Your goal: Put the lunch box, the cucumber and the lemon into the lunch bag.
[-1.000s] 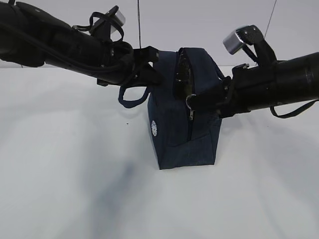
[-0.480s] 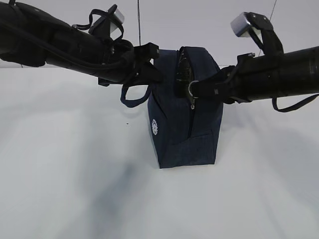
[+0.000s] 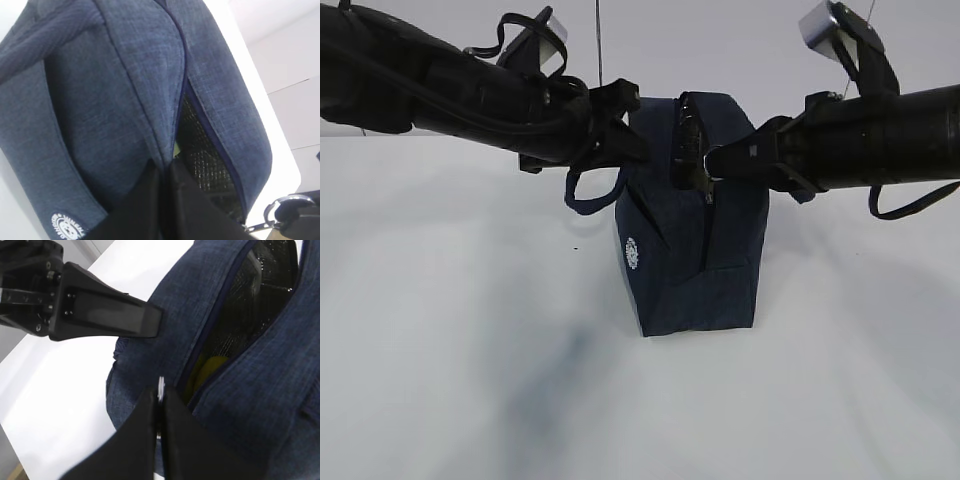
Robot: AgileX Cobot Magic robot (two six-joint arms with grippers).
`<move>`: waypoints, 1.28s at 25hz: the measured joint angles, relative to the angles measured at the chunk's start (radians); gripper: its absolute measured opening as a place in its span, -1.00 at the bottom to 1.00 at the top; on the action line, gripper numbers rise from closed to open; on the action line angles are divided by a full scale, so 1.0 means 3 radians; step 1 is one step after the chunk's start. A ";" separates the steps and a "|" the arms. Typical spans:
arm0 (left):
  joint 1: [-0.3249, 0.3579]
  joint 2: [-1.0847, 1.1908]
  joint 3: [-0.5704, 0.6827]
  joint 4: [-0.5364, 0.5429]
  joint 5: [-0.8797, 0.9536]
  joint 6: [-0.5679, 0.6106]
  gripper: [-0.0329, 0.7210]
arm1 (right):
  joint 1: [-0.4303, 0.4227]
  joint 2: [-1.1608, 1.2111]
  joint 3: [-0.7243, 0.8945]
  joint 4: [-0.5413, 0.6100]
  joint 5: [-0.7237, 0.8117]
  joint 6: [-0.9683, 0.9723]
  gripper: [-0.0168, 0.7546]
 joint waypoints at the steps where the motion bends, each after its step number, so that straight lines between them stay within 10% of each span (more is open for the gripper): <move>1: 0.0000 0.0000 0.0000 -0.0018 0.0000 0.0000 -0.93 | 0.0000 0.0000 0.0000 0.0003 0.0000 0.0016 -0.94; 8: 0.0000 0.0000 0.0000 -0.0041 0.0000 0.0000 -0.81 | 0.0000 0.0000 0.0000 -0.0008 0.0000 0.0029 -0.94; 17: 0.0000 0.0000 0.0000 -0.0044 0.0175 0.0154 0.29 | 0.0000 -0.0005 0.0000 -0.0069 0.0000 0.0079 -0.94; 32: 0.0304 -0.0300 0.0000 0.0190 0.0549 0.0307 0.40 | 0.0000 -0.0005 0.0000 -0.0184 0.0000 0.0126 -0.94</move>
